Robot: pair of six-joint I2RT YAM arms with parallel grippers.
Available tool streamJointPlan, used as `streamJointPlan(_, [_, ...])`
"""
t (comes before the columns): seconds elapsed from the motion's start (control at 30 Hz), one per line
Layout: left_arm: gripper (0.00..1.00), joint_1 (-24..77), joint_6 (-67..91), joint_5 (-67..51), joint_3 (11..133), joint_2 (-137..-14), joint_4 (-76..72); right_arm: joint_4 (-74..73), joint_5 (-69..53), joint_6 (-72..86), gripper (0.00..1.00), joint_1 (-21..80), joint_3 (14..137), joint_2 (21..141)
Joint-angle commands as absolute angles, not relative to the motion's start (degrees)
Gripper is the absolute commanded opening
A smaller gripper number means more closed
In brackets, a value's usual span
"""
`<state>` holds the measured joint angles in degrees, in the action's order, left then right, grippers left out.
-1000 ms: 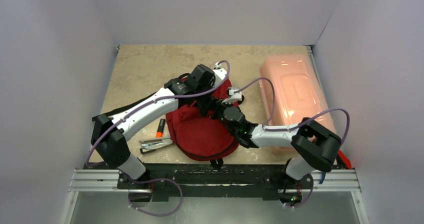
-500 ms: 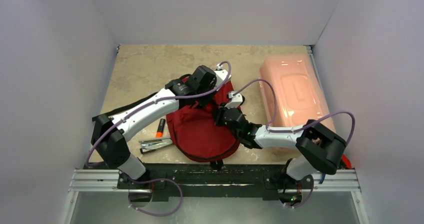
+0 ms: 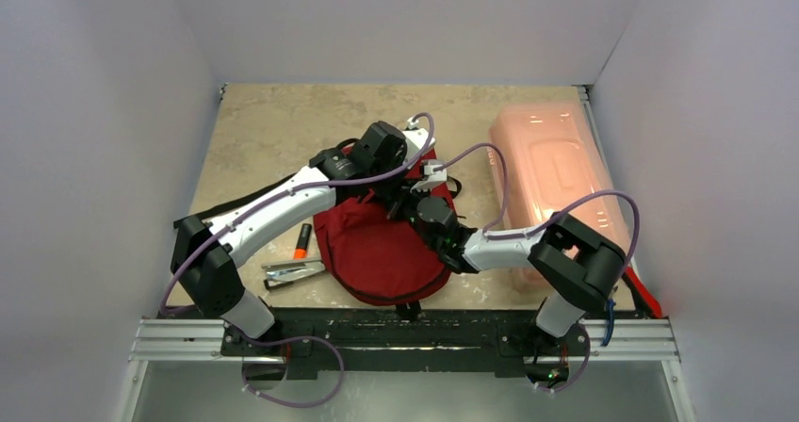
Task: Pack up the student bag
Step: Place the personal item in the student bag.
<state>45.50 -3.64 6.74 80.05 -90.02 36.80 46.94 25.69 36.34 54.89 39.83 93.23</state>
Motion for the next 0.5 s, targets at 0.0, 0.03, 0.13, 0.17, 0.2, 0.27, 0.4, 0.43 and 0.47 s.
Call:
streamJointPlan(0.0, [0.0, 46.09, -3.29, 5.47, 80.87, -85.98, 32.8, 62.32, 20.84, 33.76, 0.0, 53.71, 40.55, 94.92])
streamJointPlan(0.03, [0.0, 46.1, -3.08, 4.94, 80.78, -86.03, 32.8, 62.05, 20.43, 33.86, 0.02, 53.7, 40.11, 94.95])
streamJointPlan(0.13, [0.0, 46.07, -2.0, 3.98, 81.7, -86.77, 33.46, 54.84, 21.9, 34.38, 0.04, 53.7, 39.08, 92.75])
streamJointPlan(0.17, [0.0, 46.06, -1.63, 4.05, 82.07, -86.95, 33.74, 53.23, 22.51, 33.99, 0.07, 53.7, 38.21, 91.38])
streamJointPlan(0.2, [0.0, 46.1, -1.28, 4.04, 82.22, -87.03, 33.95, 50.87, 22.66, 33.52, 0.09, 53.7, 37.67, 90.08])
streamJointPlan(0.27, [0.17, 45.98, -0.5, 3.77, 82.31, -86.89, 34.14, 41.55, 24.41, 33.89, 0.16, 53.7, 37.63, 86.99])
streamJointPlan(0.4, [0.55, 45.71, 2.48, 1.9, 81.18, -84.87, 34.35, 29.43, 22.83, 33.66, 0.26, 53.74, 35.48, 81.14])
streamJointPlan(0.43, [0.59, 45.56, 3.37, 1.51, 80.8, -84.04, 34.45, 28.77, 22.1, 33.16, 0.28, 53.75, 33.56, 79.04])
streamJointPlan(0.47, [0.61, 45.2, 4.53, 1.42, 80.29, -82.89, 34.68, 28.82, 21.03, 32.83, 0.33, 53.78, 31.52, 76.3])
